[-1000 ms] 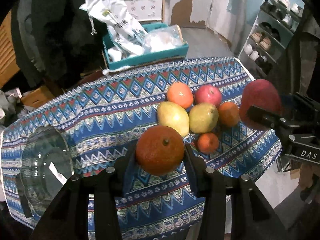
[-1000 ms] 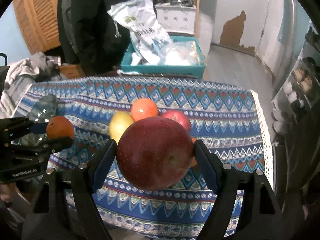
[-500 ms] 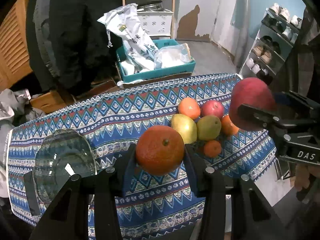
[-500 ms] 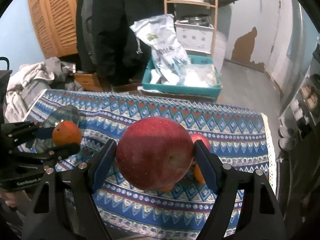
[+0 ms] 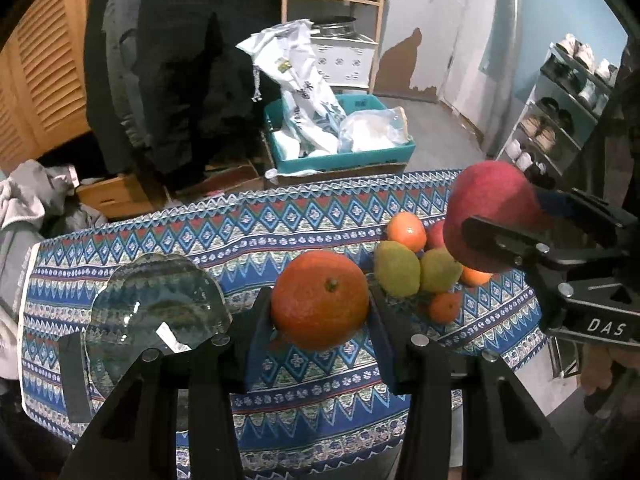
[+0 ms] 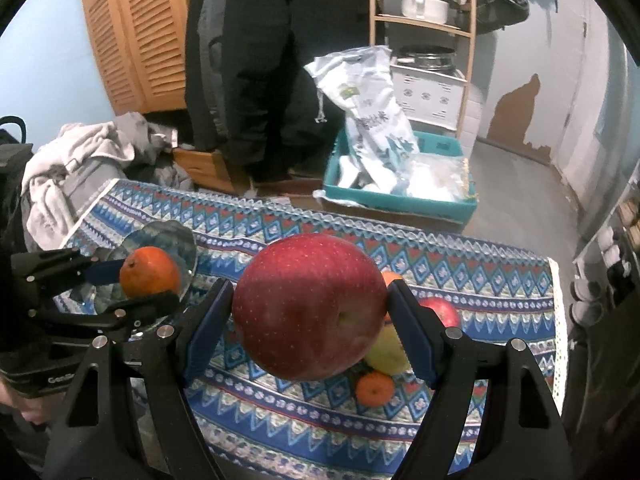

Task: Organize fruits
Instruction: 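Carry the mandarin with the left tool while the right tool carries the apple over the glass bowl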

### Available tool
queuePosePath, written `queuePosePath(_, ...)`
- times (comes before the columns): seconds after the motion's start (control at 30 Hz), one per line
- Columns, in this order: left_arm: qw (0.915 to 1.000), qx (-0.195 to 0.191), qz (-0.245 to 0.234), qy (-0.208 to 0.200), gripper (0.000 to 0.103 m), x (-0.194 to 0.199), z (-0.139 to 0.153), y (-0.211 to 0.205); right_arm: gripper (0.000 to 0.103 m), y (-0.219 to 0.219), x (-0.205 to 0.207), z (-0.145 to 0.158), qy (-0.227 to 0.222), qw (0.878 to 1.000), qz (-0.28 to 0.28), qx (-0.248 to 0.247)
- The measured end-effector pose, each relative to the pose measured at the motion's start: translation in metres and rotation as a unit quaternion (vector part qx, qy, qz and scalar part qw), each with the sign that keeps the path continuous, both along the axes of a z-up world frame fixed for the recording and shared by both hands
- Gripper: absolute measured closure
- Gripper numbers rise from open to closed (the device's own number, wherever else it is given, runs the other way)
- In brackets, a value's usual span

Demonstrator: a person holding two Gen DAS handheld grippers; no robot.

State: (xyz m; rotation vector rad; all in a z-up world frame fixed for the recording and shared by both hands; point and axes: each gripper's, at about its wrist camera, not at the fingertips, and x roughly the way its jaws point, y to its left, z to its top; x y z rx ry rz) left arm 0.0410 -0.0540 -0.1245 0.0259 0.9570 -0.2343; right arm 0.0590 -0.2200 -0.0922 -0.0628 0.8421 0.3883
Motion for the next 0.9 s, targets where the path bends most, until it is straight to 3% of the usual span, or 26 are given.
queuePosePath(0.53, 0.9980, -0.011, 0.062, 0.011, 0.056, 0.004, -0.007, 0.064, 0.024, 0.076, 0.024, -0.005, 0.009, 0.999, 0.054, 0.004)
queuePosePath(0.9, 0.9940, -0.015, 0.104, 0.030, 0.056, 0.005, -0.024, 0.111, 0.024, 0.131, 0.039, -0.024, 0.031, 0.995, 0.094, 0.002)
